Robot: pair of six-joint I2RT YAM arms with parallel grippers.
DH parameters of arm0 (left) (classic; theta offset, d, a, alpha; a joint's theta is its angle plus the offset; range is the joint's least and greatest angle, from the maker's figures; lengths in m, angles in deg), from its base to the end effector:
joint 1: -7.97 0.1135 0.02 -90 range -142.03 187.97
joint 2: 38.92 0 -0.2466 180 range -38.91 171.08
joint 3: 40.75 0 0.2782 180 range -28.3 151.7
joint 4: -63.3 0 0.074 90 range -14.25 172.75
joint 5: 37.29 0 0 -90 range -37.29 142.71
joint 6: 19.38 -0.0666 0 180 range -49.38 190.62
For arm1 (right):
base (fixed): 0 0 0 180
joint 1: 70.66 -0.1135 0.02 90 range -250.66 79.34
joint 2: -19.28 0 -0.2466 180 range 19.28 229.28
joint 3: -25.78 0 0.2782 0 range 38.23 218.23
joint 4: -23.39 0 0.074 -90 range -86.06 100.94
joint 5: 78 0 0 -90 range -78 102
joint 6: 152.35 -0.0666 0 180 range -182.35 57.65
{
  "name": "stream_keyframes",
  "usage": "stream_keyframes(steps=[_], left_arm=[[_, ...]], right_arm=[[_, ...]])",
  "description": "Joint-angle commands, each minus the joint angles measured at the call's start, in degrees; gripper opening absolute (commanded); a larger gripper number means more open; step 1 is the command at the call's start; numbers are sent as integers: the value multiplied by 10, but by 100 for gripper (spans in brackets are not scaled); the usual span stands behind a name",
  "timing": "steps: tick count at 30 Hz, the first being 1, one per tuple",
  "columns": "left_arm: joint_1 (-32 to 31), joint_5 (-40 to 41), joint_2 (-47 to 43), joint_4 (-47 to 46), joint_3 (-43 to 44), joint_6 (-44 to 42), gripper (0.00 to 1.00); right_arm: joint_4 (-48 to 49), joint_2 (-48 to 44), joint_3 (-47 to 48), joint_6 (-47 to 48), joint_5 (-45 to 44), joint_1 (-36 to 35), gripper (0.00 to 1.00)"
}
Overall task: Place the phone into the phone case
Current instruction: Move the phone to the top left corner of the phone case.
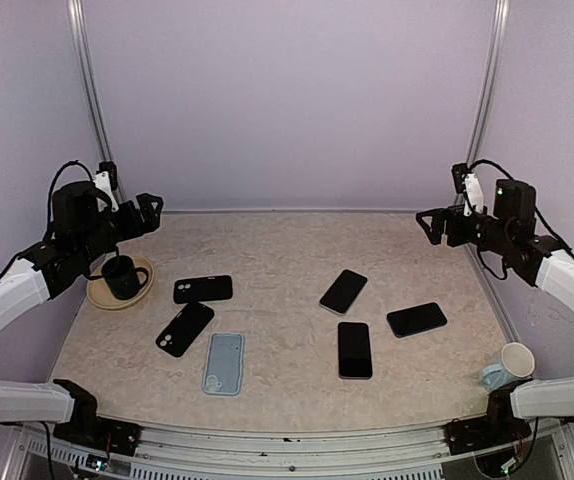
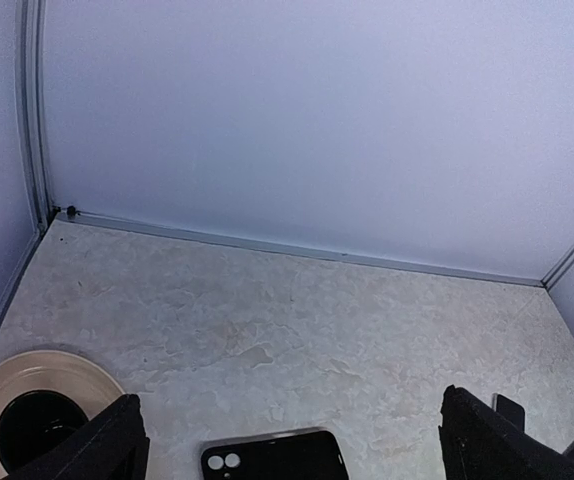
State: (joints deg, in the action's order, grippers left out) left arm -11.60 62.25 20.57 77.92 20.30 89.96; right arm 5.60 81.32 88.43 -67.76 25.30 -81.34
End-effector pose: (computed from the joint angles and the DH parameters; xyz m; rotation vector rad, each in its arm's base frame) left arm 0.2948 -0.0931 0.3020 -0.1160 1.8044 -0.3355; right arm 0.3069 0.0735 0.2933 -0.2474 1.8663 0.4101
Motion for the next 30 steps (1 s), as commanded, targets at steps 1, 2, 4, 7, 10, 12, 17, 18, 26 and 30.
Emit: stream_keyframes(steps=[1,2,4,7,10,12,17,18,26,30], left_arm=[[3,2,0,-1,17,7,99],[4,-2,1,-1,18,7,99],[4,-9,4,1,22,10,99],[2,-22,13,0,29,11,99],[-1,-29,22,6,35,12,99],[-1,-29,27,11,38,13,99],[-2,-26,44,37,53,16,99],[-1,-23,48,42,57,16,99],[-3,-26,83,71,75,20,99],[-9,-19,97,90,81,18,99]], right_arm=[[26,-2,17,-4,-2,10,100],[27,-2,17,-10,-5,11,100],[28,1,19,-16,-5,11,100],[29,-14,10,-26,27,12,100],[51,-44,-16,-46,23,14,100],[65,-59,-31,-48,12,14,100],[48,-58,-26,-58,-31,14,100],[40,-53,-23,-61,-30,14,100],[41,-38,-22,-89,1,14,100],[8,-6,-3,-85,17,14,100]])
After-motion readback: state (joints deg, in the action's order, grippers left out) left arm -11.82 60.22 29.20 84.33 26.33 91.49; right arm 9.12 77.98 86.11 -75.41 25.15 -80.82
